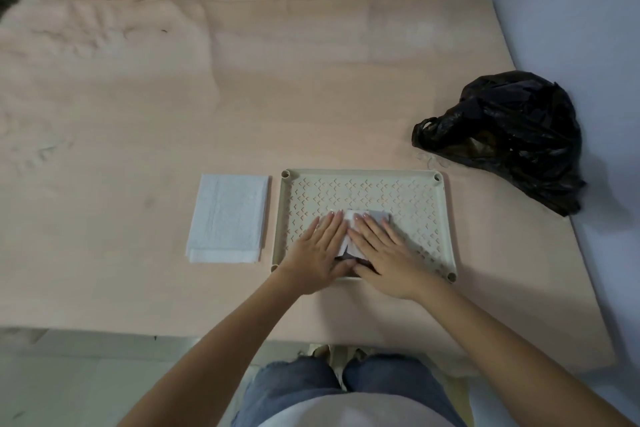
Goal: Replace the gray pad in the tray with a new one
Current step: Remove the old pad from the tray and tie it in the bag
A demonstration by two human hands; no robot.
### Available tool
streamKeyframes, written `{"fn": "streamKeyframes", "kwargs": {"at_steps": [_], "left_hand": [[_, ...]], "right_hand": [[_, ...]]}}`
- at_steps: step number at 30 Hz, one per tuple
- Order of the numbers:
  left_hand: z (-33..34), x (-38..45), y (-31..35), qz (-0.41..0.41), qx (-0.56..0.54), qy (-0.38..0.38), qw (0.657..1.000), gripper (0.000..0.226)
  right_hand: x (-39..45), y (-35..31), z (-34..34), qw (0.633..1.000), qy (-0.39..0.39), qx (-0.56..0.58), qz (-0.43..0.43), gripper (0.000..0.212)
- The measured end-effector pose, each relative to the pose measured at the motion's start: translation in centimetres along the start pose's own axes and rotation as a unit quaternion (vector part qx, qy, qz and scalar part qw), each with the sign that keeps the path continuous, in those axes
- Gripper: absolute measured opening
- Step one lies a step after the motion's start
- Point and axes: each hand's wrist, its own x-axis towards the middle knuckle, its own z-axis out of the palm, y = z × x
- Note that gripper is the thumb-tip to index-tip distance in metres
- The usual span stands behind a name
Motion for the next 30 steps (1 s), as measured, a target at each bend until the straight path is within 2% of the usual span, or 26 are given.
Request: {"fn": "streamKeyframes", "kwargs": {"at_steps": [1, 2, 3, 4, 5, 6, 8, 9, 11, 13, 15, 17, 18, 20, 23, 27, 30], "left_hand": [[0.2, 0.0, -0.1, -0.002, 0.016, -0.003, 1.0, 0.077], [0.3, 0.0, -0.1, -0.002, 0.027, -0.007, 1.0, 0.079], [0.3, 0.1, -0.1, -0.001, 0.032, -0.008, 0.999, 0.081], [0.3, 0.1, -0.1, 0.0, 0.038, -0.006, 0.999, 0.083], [0.4, 0.2, -0.1, 0.0, 0.046, -0.006, 0.999, 0.083], [0.4, 0.1, -0.1, 0.001, 0.049, -0.008, 0.999, 0.083], [0.3, 0.1, 0.0, 0.001, 0.05, -0.012, 0.999, 0.083], [0.3, 0.0, 0.1, 0.0, 0.052, -0.013, 0.999, 0.083], [0.0, 0.1, 0.0, 0.006, 0.056, -0.012, 0.998, 0.082], [-0.7, 0.0, -0.3, 0.009, 0.005, -0.01, 1.0, 0.075], [-1.6, 0.2, -0.2, -0.031, -0.149, 0.043, 0.987, 0.063], [-2.2, 1.2, 0.4, -0.118, -0.256, 0.126, 0.951, 0.059], [-2.3, 2.1, 0.8, -0.156, -0.257, 0.147, 0.942, 0.058], [-2.0, 3.8, 1.8, -0.184, -0.202, 0.157, 0.949, 0.057], [-0.6, 5.3, 2.5, -0.155, -0.124, 0.124, 0.972, 0.058], [1.1, 5.4, 2.6, -0.147, -0.102, 0.112, 0.978, 0.064], [1.1, 5.2, 2.4, -0.132, -0.096, 0.12, 0.979, 0.065]], "right_hand": [[0.1, 0.4, -0.2, 0.996, -0.014, 0.089, -0.004, 0.065], [0.0, 0.6, -0.8, 0.972, -0.019, 0.235, 0.016, 0.062], [0.0, 0.7, -1.5, 0.92, -0.01, 0.388, 0.052, 0.056], [0.2, 0.8, -2.0, 0.872, 0.02, 0.482, 0.079, 0.051], [0.4, 0.9, -2.4, 0.86, 0.059, 0.499, 0.086, 0.048], [0.8, 0.8, -2.6, 0.895, 0.087, 0.431, 0.076, 0.048], [1.4, 0.5, -2.0, 0.965, 0.086, 0.244, 0.046, 0.053], [1.6, 0.4, -1.2, 0.982, 0.08, 0.165, 0.045, 0.055], [1.5, 0.2, 0.0, 0.993, 0.074, 0.067, 0.057, 0.056], [1.3, 0.1, 0.5, 0.997, 0.056, 0.014, 0.054, 0.056], [1.5, 0.1, 0.6, 0.998, 0.043, -0.008, 0.055, 0.059], [1.7, 0.0, 0.7, 0.997, 0.033, -0.009, 0.064, 0.059], [1.7, -0.1, 0.7, 0.997, 0.029, -0.005, 0.066, 0.059], [1.7, -0.3, 0.6, 0.998, 0.022, -0.014, 0.063, 0.061], [1.4, -0.1, 0.4, 0.998, 0.023, -0.018, 0.047, 0.061], [1.3, 0.3, 0.3, 0.998, 0.056, 0.011, 0.037, 0.06], [1.3, 0.6, 0.2, 0.996, 0.05, 0.062, 0.029, 0.057]]}}
